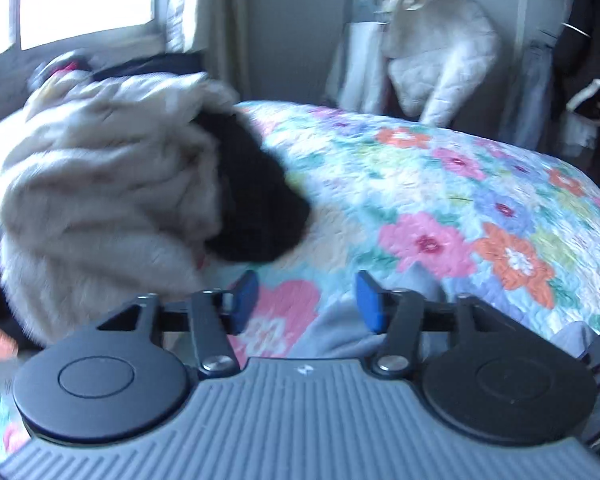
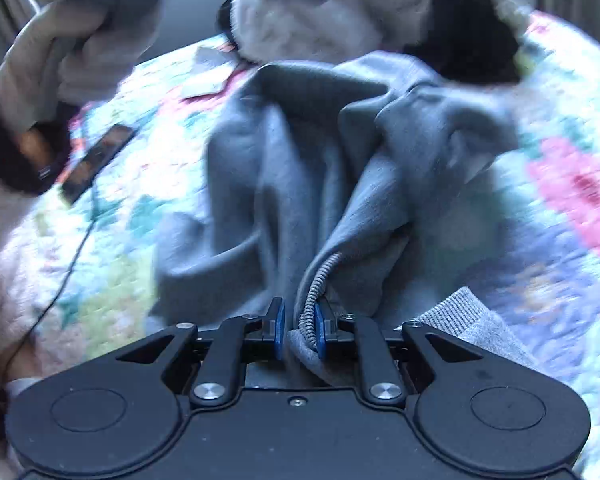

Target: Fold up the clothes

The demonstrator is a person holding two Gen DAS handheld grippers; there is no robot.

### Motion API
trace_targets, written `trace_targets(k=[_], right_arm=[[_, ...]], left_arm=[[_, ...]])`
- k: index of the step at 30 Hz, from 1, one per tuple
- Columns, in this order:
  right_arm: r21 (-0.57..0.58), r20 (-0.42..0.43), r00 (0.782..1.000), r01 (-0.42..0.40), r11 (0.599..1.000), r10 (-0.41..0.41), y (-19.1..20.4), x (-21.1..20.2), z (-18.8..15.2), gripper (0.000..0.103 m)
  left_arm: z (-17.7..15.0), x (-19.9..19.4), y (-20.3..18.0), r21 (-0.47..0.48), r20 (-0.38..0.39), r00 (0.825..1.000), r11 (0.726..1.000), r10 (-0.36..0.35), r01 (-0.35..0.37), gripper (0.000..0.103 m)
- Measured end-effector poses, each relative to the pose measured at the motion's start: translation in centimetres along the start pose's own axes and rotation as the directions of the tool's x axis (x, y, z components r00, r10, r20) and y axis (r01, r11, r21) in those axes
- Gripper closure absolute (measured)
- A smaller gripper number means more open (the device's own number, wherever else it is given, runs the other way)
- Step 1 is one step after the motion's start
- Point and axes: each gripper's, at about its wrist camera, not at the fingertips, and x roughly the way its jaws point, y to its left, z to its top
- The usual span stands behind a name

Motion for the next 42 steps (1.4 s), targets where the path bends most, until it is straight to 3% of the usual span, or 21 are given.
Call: trace_targets(k=[2, 6, 7, 8, 9, 12, 14, 17, 19, 22, 25, 27, 29, 33, 34, 36, 38, 39, 40, 42], right_arm=[[0.001, 0.01, 1.0, -0.005, 1.0, 0.005, 0.5, -0.7, -0.2, 0.084], [0.004, 0.03, 0.999, -0.015, 1.0, 0.015, 1.5, -2.2, -0.5, 0.084], [0.004, 0.035, 0.999, -0.018, 1.0, 0.017, 1.7, -2.6, -0.6, 0.081], [0.005, 0.04, 0.999, -0.02, 1.0, 0.02, 2.0, -2.9, -0.7, 0.08], [0.006, 0.045, 0.999, -0.023, 1.0, 0.022, 2.2, -3.3, -0.7, 0.079], [0.007, 0.06, 0.998, -0.03, 1.0, 0.03, 2.9, -4.4, -1.0, 0.079], [0.008, 0.07, 0.997, -0.035, 0.999, 0.035, 3.4, -5.1, -1.1, 0.068], [0.01, 0.068, 0.998, -0.014, 1.0, 0.013, 2.5, -5.0, -1.0, 0.062], [0.012, 0.064, 0.998, 0.005, 1.0, -0.005, 1.6, -4.7, -0.9, 0.06], [0.014, 0.057, 0.998, 0.033, 0.999, -0.034, 0.3, -4.3, -0.7, 0.041], [0.016, 0.05, 0.997, 0.061, 0.998, -0.062, -1.1, -3.9, -0.5, 0.04], [0.017, 0.046, 0.996, 0.08, 0.997, -0.081, -2.0, -3.6, -0.3, 0.052], [0.018, 0.042, 0.994, 0.099, 0.995, -0.099, -2.9, -3.4, -0.2, 0.084], [0.02, 0.033, 0.99, 0.136, 0.99, -0.137, -4.7, -2.8, 0.1, 0.089], [0.03, 0.049, 0.985, 0.162, 0.986, -0.163, -5.6, -3.6, 0.3, 0.09], [0.104, 0.149, 0.95, 0.26, 0.96, -0.273, -8.8, -8.0, 0.9, 0.09], [0.233, 0.245, 0.887, 0.337, 0.912, -0.391, -12.0, -12.2, 0.1, 0.092], [0.3, 0.271, 0.844, 0.383, 0.874, -0.463, -13.5, -13.7, -0.8, 0.092], [0.353, 0.262, 0.819, 0.411, 0.841, -0.51, -14.9, -14.2, -2.0, 0.091], [0.433, 0.19, 0.819, 0.425, 0.795, -0.541, -17.6, -13.3, -4.6, 0.087]], left_arm=[[0.2, 1.6, -1.9, 0.085, -0.024, 0.999, 0.995, -0.043, 0.045, 0.015], [-2.2, 3.8, -2.7, 0.14, -0.116, 0.993, 0.99, -0.001, 0.017, 0.016], [-2.9, 4.4, -2.9, 0.154, -0.139, 0.99, 0.988, 0.01, 0.011, 0.023], [-3.5, 4.9, -3.1, 0.168, -0.162, 0.987, 0.986, 0.022, 0.005, 0.064], [-4.1, 5.5, -3.3, 0.183, -0.184, 0.982, 0.983, 0.034, 0.0, 0.094], [-5.8, 6.8, -3.3, 0.201, -0.24, 0.968, 0.979, 0.068, -0.018, 0.096], [-6.4, 5.6, -0.5, 0.092, -0.244, 0.968, 0.995, 0.057, -0.036, 0.096], [-7.6, 4.3, 1.7, -0.021, -0.261, 0.965, 1.0, 0.015, -0.022, 0.096], [-8.5, 4.1, 2.0, -0.024, -0.275, 0.961, 0.999, 0.026, -0.034, 0.096], [-9.4, 3.9, 1.8, -0.028, -0.283, 0.959, 0.999, 0.036, -0.046, 0.096], [-9.5, 3.9, 1.8, -0.033, -0.281, 0.959, 0.998, 0.04, -0.051, 0.096], [-8.8, 4.2, 1.4, -0.024, -0.266, 0.963, 0.998, 0.047, -0.055, 0.096], [-7.2, 4.7, 0.6, -0.006, -0.234, 0.971, 0.998, 0.055, -0.058, 0.096], [-1.9, 5.1, -1.3, -0.001, -0.106, 0.994, 0.999, 0.032, -0.032, 0.096], [-0.3, 5.1, -1.8, -0.007, -0.064, 0.998, 1.0, 0.02, -0.021, 0.096], [2.9, 4.6, -2.9, -0.048, 0.038, 0.999, 0.999, -0.008, 0.01, 0.096], [5.7, 4.0, -4.0, -0.1, 0.142, 0.989, 0.994, -0.037, 0.052, 0.096], [6.5, 4.1, -4.6, -0.131, 0.181, 0.982, 0.988, -0.058, 0.082, 0.095], [7.1, 4.8, -5.3, -0.168, 0.193, 0.979, 0.981, -0.069, 0.102, 0.092], [7.4, 8.3, -6.9, -0.191, 0.121, 0.992, 0.98, -0.041, 0.063, 0.067]])
